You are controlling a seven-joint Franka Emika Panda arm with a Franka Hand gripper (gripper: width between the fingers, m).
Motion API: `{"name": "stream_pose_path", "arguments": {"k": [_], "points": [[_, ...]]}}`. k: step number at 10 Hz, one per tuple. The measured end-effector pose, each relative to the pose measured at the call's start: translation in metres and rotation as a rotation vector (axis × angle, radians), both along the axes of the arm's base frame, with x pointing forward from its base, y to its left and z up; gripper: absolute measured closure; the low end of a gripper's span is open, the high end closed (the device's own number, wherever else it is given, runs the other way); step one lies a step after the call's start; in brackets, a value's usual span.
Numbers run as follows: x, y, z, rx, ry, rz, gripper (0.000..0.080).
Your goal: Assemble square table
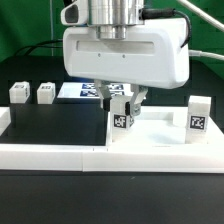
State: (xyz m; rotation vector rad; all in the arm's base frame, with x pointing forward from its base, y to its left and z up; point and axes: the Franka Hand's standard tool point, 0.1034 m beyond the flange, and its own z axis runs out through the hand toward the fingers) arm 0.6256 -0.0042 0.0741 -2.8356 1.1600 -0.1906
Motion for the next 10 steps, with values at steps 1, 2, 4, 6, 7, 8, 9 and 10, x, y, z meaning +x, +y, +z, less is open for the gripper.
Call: {"name": "stream_pose_path", "arguments": {"k": [1, 2, 4, 6, 7, 8, 9, 10], "points": [[0.0001, 0.0002, 0.0001, -0.012, 0.005, -0.016, 0.0467], [-0.0012, -0.0015, 0.0, -0.016, 0.007, -0.04, 0.0467], [-0.0014, -0.0018, 0.0001, -0.021, 0.007, -0.018, 0.0466], [-0.0013, -0.0018, 0.0002, -0.022, 0.007, -0.012, 0.0466], [-0.0013, -0.0018, 0.0002, -0.023, 0.007, -0.01, 0.0466], [-0.0013, -0.0018, 0.0, -0.022, 0.007, -0.011, 0.0466], [-0.0013, -0.0019, 0.0, -0.022, 0.007, -0.012, 0.038], [-0.0013, -0.0019, -0.0001, -0.022, 0.007, -0.012, 0.022]]}}
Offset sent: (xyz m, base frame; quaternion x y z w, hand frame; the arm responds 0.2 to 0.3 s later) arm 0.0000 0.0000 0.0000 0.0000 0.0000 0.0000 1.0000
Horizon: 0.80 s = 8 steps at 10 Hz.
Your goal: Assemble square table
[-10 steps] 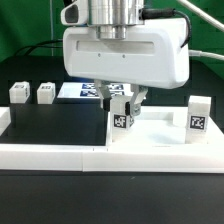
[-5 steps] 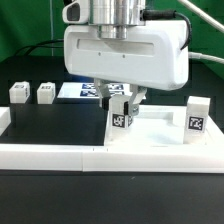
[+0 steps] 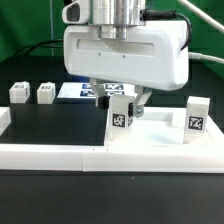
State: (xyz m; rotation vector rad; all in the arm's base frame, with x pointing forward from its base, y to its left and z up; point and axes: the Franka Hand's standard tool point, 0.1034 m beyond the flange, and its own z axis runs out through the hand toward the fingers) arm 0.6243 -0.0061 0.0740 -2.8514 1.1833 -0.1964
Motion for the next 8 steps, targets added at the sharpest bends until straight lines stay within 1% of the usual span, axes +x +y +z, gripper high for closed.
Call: {"name": "stream_pose_path", "arguments": {"k": [1, 2, 3, 8], "points": [[0.0, 0.0, 0.0, 0.0, 0.0, 0.0, 0.022], [0.0, 0.0, 0.0, 0.0, 0.0, 0.0, 0.0164], [0.0, 0.0, 0.0, 0.0, 0.0, 0.0, 0.0152], [0.0, -0.0001, 0.0, 0.0, 0.0, 0.0, 0.015]]}}
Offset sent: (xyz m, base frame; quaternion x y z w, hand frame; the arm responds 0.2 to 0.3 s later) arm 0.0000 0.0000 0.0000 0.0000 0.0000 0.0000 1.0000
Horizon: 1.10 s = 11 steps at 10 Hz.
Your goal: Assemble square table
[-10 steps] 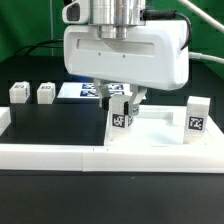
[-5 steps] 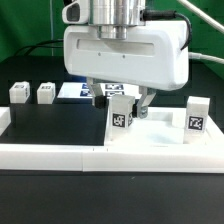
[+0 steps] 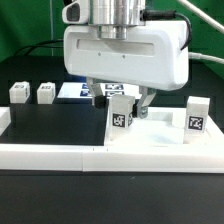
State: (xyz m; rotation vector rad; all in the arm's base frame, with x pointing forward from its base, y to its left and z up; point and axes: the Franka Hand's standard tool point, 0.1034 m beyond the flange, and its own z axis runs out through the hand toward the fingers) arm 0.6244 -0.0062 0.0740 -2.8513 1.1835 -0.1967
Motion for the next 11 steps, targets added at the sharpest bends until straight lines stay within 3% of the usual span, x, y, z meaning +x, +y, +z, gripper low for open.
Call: {"name": "stream_pose_path", "arguments": {"k": [6, 8, 11], "points": [[0.0, 0.0, 0.001, -0.004, -0.001, 0.032, 0.015], [-0.008, 0.005, 0.024, -0.002, -0.029, 0.172, 0.015], [-0.032, 0.001, 0.037, -0.035, -0.062, 0.365, 0.015]]}}
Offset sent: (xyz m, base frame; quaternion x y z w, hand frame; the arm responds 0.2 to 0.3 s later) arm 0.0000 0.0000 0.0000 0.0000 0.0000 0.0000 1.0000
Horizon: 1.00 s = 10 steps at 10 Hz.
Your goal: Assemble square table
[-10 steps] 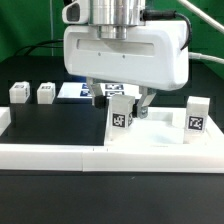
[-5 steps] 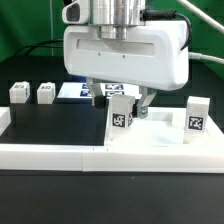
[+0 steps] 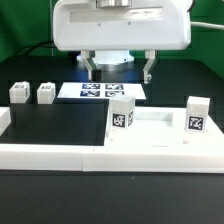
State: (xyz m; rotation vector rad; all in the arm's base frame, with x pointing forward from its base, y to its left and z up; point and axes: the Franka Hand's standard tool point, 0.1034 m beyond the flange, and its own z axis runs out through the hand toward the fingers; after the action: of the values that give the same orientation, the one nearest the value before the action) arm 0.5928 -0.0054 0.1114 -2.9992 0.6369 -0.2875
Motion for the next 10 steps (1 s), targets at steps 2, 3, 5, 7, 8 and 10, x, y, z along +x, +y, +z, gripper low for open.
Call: {"name": "stream_pose_path", "arguments": {"k": [2, 3, 5, 7, 8, 10], "points": [[0.0, -0.001, -0.003, -0.021, 0.002, 0.092, 0.015], [0.0, -0.002, -0.003, -0.031, 0.002, 0.139, 0.015], [0.0, -0.002, -0.004, -0.034, 0.002, 0.156, 0.015], [-0.017, -0.008, -0.014, -0.021, 0.043, 0.227, 0.015], [-0.029, -0.012, -0.027, -0.008, 0.091, 0.253, 0.015], [-0.033, -0.023, -0.055, -0.034, 0.105, 0.296, 0.015]]}}
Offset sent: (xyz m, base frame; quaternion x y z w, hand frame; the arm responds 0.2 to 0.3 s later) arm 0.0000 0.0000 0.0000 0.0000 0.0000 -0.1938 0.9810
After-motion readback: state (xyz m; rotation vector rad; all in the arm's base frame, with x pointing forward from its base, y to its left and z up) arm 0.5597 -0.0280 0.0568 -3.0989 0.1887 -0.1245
